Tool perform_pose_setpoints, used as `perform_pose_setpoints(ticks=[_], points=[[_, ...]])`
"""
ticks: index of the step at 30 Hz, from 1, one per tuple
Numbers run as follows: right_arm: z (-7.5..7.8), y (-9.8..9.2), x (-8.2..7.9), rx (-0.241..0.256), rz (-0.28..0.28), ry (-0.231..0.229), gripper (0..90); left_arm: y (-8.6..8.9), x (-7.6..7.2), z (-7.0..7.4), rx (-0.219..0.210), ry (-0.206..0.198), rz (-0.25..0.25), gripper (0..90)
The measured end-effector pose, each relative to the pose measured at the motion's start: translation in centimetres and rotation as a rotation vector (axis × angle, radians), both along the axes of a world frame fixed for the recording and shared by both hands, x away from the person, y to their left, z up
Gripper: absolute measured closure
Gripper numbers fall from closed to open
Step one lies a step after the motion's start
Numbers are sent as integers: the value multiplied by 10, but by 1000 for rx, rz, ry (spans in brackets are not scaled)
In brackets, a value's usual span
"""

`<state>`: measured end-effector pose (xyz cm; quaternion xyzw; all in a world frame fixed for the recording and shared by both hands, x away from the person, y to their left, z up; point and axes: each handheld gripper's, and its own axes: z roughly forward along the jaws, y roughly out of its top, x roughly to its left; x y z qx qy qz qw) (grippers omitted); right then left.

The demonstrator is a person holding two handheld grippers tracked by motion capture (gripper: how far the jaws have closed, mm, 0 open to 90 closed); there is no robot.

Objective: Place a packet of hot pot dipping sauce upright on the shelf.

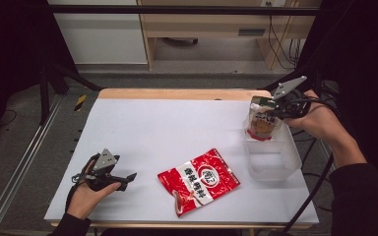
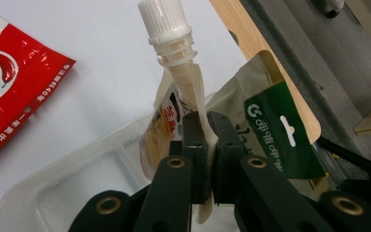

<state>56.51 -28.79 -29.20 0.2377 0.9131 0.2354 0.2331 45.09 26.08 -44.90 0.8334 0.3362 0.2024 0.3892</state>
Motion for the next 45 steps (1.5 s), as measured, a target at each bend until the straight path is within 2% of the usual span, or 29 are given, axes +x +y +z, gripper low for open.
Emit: perform_pose_setpoints(ticks=[23,45], points=[[-32,-2,6,15,-20,65,870,-2,0,-1,7,3,-9,92],[-37,-2,8,22,-21,78,868,-3,0,-1,11,4,-9,91]])
